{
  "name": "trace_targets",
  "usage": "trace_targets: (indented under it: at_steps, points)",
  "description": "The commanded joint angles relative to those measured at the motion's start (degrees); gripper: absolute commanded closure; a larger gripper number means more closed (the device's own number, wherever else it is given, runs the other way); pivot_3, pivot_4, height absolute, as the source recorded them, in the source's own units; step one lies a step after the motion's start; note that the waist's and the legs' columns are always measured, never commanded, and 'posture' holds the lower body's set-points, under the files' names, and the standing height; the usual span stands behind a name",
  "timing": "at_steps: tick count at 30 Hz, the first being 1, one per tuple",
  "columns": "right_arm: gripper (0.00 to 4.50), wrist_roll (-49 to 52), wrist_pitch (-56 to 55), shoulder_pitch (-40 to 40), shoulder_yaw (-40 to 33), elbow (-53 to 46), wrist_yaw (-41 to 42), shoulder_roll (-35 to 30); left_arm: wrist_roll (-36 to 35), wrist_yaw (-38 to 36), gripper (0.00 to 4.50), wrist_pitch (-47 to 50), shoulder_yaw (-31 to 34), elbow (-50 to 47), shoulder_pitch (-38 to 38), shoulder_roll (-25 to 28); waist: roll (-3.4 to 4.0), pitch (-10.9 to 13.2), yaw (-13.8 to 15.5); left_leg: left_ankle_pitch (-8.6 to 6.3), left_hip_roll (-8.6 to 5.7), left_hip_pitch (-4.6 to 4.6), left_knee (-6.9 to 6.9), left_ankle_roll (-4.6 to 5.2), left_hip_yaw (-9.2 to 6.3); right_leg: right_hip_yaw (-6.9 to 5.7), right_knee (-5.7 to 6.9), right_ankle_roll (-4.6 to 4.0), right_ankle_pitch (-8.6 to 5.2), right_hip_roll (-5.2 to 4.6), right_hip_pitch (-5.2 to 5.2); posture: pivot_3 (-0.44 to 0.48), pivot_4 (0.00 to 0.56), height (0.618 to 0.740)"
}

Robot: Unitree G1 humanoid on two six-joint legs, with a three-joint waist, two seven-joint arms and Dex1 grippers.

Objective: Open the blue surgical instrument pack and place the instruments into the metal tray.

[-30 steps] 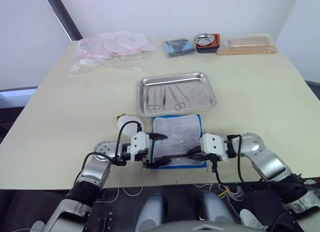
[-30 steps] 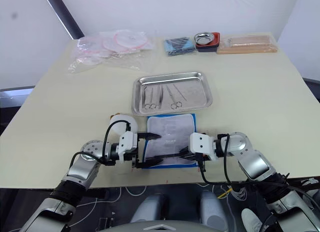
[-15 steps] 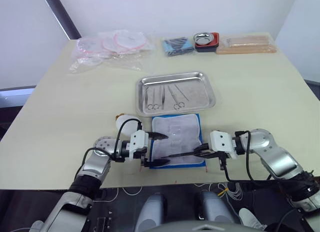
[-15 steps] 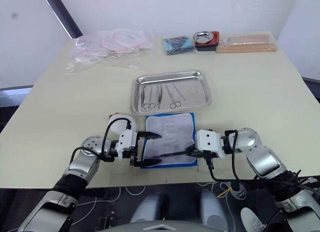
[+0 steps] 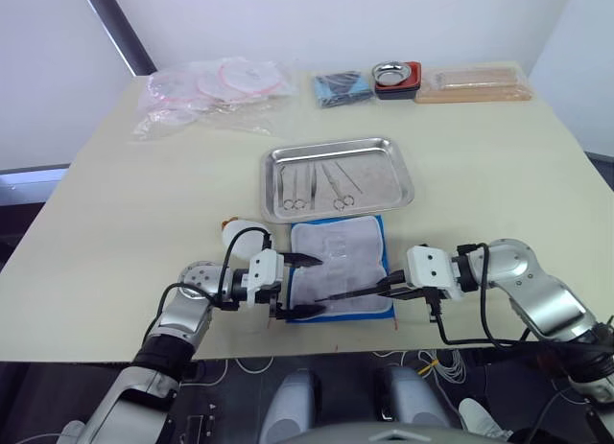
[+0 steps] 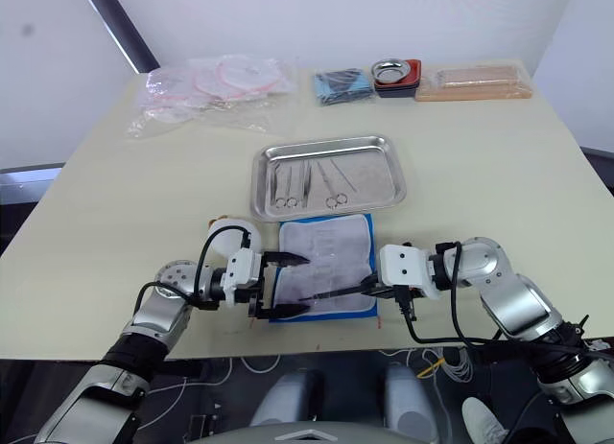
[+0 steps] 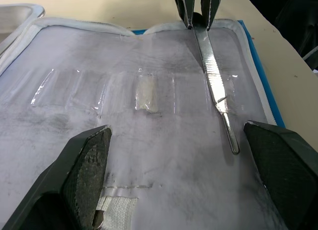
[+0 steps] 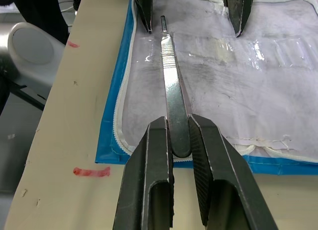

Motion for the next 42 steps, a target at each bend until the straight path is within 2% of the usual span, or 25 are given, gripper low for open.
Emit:
trace_targets:
  at_steps: [1, 10, 16, 22, 29, 34, 37, 40, 42]
  points:
    - [4.49, 1.37, -0.21, -2.16, -3.41, -3.79, 0.28, -1.16, 7.0, 2.21, 0.0, 2.51, -1.69, 8.85, 3.64, 1.82, -0.01, 0.01, -0.01, 0.0, 0.0, 0.01, 0.0, 0.0, 0.01, 0.0, 0.0, 0.0, 0.0, -0.01, 0.0, 0.0, 0.15, 0.74]
    - [4.49, 2.87, -1.34, -1.49, -7.2, -3.1, 2.68, -6.26, 7.32, 2.33, 0.0, 2.27, -1.96, 9.27, 3.4, 1.41, 0.04, 0.08, 0.02, -0.01, -0.01, -0.01, -0.01, -0.01, 0.03, -0.07, 0.0, 0.0, 0.0, -0.07, -0.02, 0.0, 0.15, 0.74]
    - [4.49, 6.05, -3.65, 1.28, -12.89, -1.2, 6.0, -11.27, 7.91, 2.22, 0.0, 1.45, -2.35, 10.17, 2.68, 1.41, 0.09, 0.09, 0.19, -0.01, -0.04, -0.02, -0.01, -0.02, 0.1, -0.08, 0.0, 0.0, 0.0, -0.1, -0.01, 0.0, 0.15, 0.74]
    - [4.49, 10.9, -3.1, 1.22, -18.42, 1.17, 6.81, -11.68, 7.94, 2.31, 0.0, 0.97, -2.31, 11.11, 2.24, 1.48, 0.13, 0.08, 0.18, -0.07, -0.01, 0.03, -0.01, -0.11, 0.13, -0.16, 0.0, -0.01, -0.01, -0.11, 0.02, 0.0, 0.15, 0.74]
    - [4.49, 13.8, 8.37, -4.23, -20.47, 2.99, -5.44, -3.67, 7.77, 2.61, 0.0, 0.63, -2.11, 11.36, 2.41, 1.13, 0.19, 0.07, 0.12, -0.1, 0.04, 0.08, 0.0, -0.17, 0.07, -0.3, 0.0, -0.01, 0.0, -0.18, 0.01, 0.0, 0.15, 0.74]
    - [4.49, 7.5, 10.55, -10.06, -18.33, 10.54, -16.99, 3.9, 7.72, 3.11, 0.0, 0.92, -2.0, 11.03, 2.62, 0.93, 0.33, -0.02, 0.21, -0.03, 0.01, 0.06, 0.0, -0.06, 0.12, -0.3, 0.0, -0.02, 0.01, -0.16, -0.03, 0.0, 0.15, 0.74]
    - [4.49, 5.55, 12.45, -12.69, -17.43, 13.71, -20.54, 6.61, 7.6, 3.39, 0.0, 1.27, -1.88, 10.7, 2.84, 0.82, 0.5, -0.12, 0.27, 0.01, -0.02, 0.03, 0.0, 0.02, 0.16, -0.31, 0.0, -0.06, 0.05, -0.06, -0.01, 0.0, 0.15, 0.74]
    - [4.49, 3.23, 18.4, -15.96, -16.4, 16.63, -27.76, 11.61, 7.33, 3.15, 0.0, 0.79, -1.72, 10.17, 3.38, 0.71, 0.73, -0.26, 0.16, 0.02, -0.04, 0.03, 0.0, 0.03, 0.29, -0.3, 0.01, -0.19, 0.13, 0.01, -0.01, 0.0, 0.15, 0.74]
    - [4.49, 1.97, 21.02, -17.21, -15.17, 17.78, -29.74, 13.69, 7.28, 3.35, 0.0, 0.6, -1.48, 9.96, 3.65, 0.7, 0.77, -0.29, 0.14, 0.02, -0.04, 0.02, -0.01, 0.03, 0.32, -0.3, 0.01, -0.2, 0.13, 0.02, -0.02, 0.0, 0.15, 0.74]
